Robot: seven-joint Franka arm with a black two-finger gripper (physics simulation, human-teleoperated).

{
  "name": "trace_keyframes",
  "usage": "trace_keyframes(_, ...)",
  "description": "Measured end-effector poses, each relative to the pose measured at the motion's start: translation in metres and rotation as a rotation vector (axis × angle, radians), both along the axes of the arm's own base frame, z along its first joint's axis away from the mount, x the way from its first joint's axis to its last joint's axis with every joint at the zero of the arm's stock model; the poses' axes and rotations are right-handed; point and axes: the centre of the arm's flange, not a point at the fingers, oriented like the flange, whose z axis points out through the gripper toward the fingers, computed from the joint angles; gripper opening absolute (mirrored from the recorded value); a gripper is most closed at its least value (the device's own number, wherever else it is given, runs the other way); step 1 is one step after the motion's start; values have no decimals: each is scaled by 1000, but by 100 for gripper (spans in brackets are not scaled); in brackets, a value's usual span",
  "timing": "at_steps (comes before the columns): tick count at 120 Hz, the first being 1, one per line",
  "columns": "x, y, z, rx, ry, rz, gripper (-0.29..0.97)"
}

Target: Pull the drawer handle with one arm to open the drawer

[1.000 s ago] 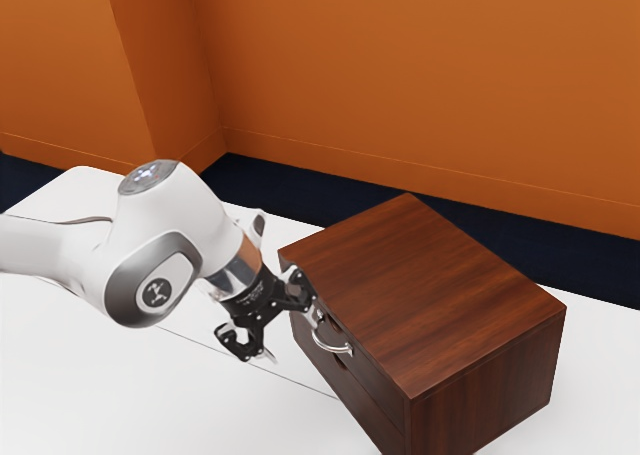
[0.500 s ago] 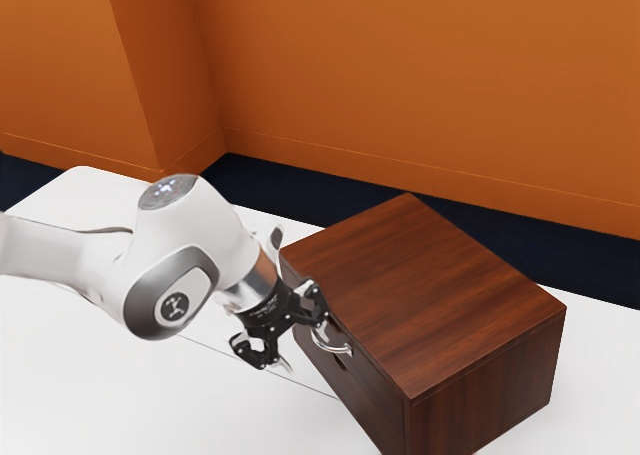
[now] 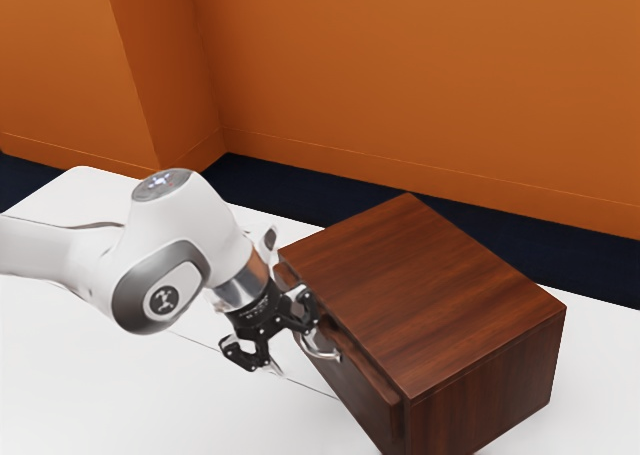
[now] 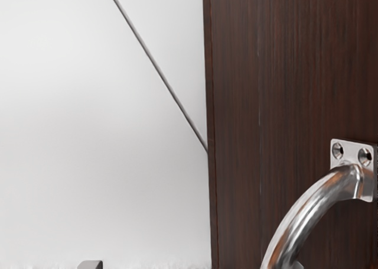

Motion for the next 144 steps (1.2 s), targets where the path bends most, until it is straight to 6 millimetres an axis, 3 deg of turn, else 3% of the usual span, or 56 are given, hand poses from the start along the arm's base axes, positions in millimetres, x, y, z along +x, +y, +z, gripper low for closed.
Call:
trace_keyframes(45,-17,4,4,18,85,-17,33)
trace_keyframes(63,-29,10,3,24,102,-17,33)
trace_keyframes(112,-38,32,5,77,107,-44,33)
trace_keyframes(144,-50,27,8,88,116,-84,33)
